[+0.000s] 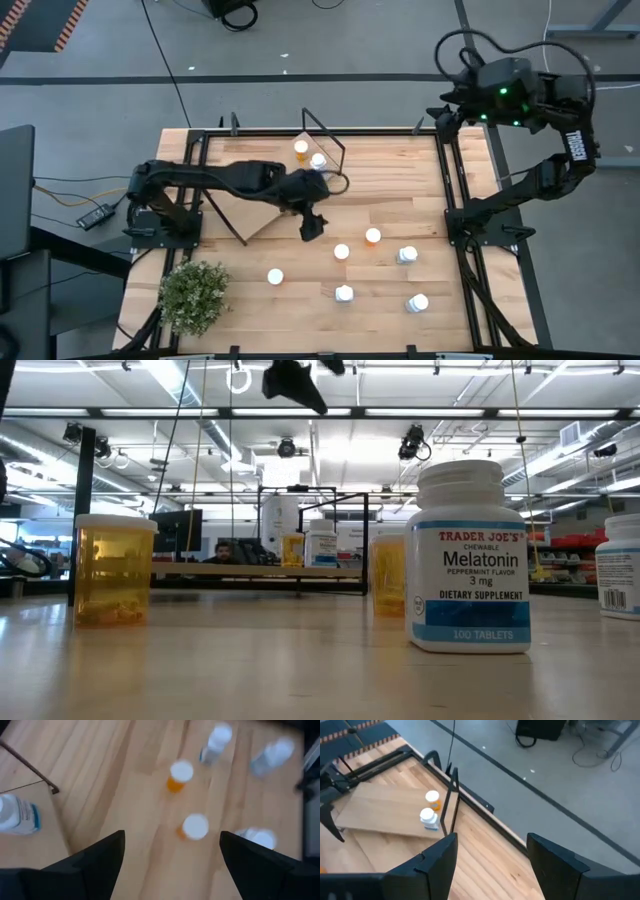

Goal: Pick and place medicine bottles onto shelf by color
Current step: Put the orange pill bottle on the shelf

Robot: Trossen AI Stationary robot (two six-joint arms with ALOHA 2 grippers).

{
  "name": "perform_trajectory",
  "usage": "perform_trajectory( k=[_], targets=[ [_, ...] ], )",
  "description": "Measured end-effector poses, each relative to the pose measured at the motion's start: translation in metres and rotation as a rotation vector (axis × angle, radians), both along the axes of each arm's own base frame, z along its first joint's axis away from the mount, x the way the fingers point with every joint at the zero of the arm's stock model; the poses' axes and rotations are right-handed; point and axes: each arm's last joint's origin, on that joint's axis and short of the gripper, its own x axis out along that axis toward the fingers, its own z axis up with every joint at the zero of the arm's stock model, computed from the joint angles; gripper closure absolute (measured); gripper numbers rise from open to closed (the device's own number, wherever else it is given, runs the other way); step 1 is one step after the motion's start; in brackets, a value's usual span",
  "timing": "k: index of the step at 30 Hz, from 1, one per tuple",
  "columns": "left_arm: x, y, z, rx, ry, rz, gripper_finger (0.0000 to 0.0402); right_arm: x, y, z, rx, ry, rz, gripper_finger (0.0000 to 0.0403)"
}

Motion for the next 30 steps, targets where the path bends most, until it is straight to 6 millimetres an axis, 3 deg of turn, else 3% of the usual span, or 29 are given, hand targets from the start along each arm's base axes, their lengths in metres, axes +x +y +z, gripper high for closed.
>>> perform_trajectory(
  k=[5,9,17,24,30],
  targets=[
    [0.019,-0.01,-0.033,0.072,0.085,-0.088,0.007,0.015,0.001,-0.016,0.072,0.053,0.035,0.0158],
    [0.038,-0.018,-0.049,0.086,0.048,-0.127,0.0079,0.02,0.006,-0.021,0.087,0.074,0.08,0.0158],
    [0.065,-0.039,-0.078,0.052,-0.129,-0.142,0.0106,0.002,0.016,-0.01,0.05,-0.002,0.08,0.0158],
    [0.059,-0.04,-0.114,0.026,-0.1,-0.073,0.0115,-0.024,0.023,-0.004,0.036,-0.059,0.109,0.0158],
    [0.058,-0.041,-0.135,0.04,-0.108,-0.093,0.0096,-0.029,0.024,-0.003,0.009,-0.052,0.13,0.0158]
  ],
)
